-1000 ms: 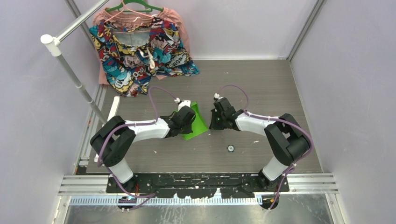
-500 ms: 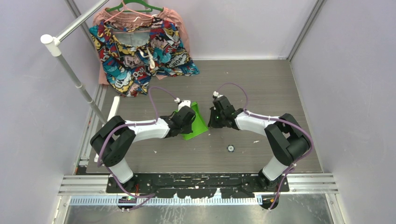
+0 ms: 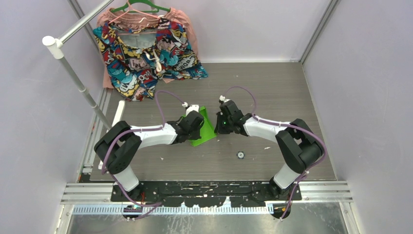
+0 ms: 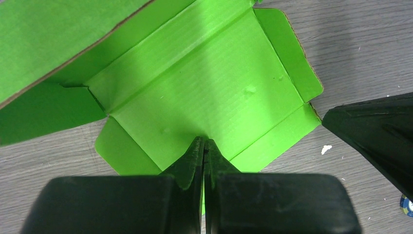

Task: Fold the paper box
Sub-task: Fold the paper box at the center of the board.

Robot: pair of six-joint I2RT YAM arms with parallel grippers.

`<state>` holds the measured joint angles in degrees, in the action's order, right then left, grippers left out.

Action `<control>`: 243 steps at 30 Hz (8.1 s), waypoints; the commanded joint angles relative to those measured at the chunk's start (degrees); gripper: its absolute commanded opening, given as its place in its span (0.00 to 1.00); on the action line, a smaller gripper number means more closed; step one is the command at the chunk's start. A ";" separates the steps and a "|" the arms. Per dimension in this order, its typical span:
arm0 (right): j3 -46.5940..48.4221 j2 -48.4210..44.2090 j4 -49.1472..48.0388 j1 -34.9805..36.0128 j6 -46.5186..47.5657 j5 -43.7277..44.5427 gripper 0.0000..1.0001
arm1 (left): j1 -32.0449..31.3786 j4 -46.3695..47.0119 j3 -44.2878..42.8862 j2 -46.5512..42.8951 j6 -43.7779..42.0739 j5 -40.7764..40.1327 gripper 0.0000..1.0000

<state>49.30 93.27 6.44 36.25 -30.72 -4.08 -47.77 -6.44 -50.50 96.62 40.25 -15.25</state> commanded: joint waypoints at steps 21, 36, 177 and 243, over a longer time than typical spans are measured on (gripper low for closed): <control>2.91 4.32 0.21 3.24 1.36 2.71 0.01 | -0.84 -5.48 0.77 2.79 0.27 1.80 0.00; 2.93 7.01 2.26 5.07 1.54 6.52 0.01 | -0.84 -6.15 0.05 2.79 -0.26 1.62 0.00; 7.38 17.78 5.27 9.87 -4.96 13.09 0.01 | -0.81 -16.07 14.69 -32.19 5.89 -6.77 0.16; 5.78 18.41 4.28 9.98 -7.69 12.44 0.01 | 5.57 -0.53 17.85 -28.40 9.92 -7.26 0.14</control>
<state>59.18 106.89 -0.25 45.34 -37.12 9.54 -46.15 -2.44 -31.05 76.20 49.10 -21.76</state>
